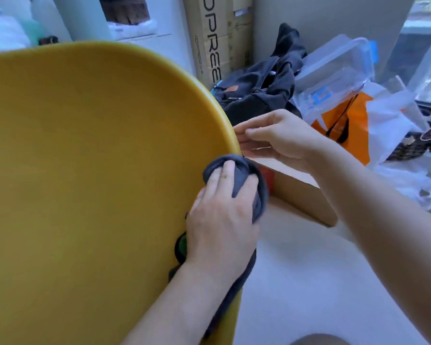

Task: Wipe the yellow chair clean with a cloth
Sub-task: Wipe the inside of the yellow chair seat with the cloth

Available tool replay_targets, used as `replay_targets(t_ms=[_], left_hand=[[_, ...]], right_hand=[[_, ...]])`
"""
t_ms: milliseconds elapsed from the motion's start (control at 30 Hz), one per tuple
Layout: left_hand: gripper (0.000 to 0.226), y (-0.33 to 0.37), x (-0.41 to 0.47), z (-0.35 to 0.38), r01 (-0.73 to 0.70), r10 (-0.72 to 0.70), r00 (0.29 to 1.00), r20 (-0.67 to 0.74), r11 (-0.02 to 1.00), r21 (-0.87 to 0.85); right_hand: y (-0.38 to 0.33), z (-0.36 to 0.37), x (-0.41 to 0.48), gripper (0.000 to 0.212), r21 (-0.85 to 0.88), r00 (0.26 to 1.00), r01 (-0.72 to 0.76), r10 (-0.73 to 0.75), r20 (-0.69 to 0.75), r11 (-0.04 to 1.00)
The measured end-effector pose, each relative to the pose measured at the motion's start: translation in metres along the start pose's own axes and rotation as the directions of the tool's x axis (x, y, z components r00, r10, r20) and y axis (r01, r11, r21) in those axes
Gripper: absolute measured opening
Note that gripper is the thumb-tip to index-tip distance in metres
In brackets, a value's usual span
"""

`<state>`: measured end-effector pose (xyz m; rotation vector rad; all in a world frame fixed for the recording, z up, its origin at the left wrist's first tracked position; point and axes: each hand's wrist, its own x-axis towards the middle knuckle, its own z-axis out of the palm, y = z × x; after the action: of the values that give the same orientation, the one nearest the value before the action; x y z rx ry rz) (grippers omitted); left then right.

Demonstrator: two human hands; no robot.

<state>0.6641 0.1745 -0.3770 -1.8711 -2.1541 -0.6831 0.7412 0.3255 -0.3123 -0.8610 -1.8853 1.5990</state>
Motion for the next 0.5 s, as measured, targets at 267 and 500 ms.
replay_targets(t_ms=[267,500], left_hand=[[0.040,-0.011,0.050,-0.009,-0.204,0.200,0.979,0.040,0.944,0.259],[0.042,-0.034,0.067,-0.016,-0.340,0.331,0.940,0.080,0.893,0.296]], right_hand=[[0.033,0.001,0.001,0.034,0.466,0.998,0.014,0.015,-0.058,0.885],[0.083,0.017,-0.061,0.069,0.250,0.997,0.057,-0.042,-0.068,0.967]])
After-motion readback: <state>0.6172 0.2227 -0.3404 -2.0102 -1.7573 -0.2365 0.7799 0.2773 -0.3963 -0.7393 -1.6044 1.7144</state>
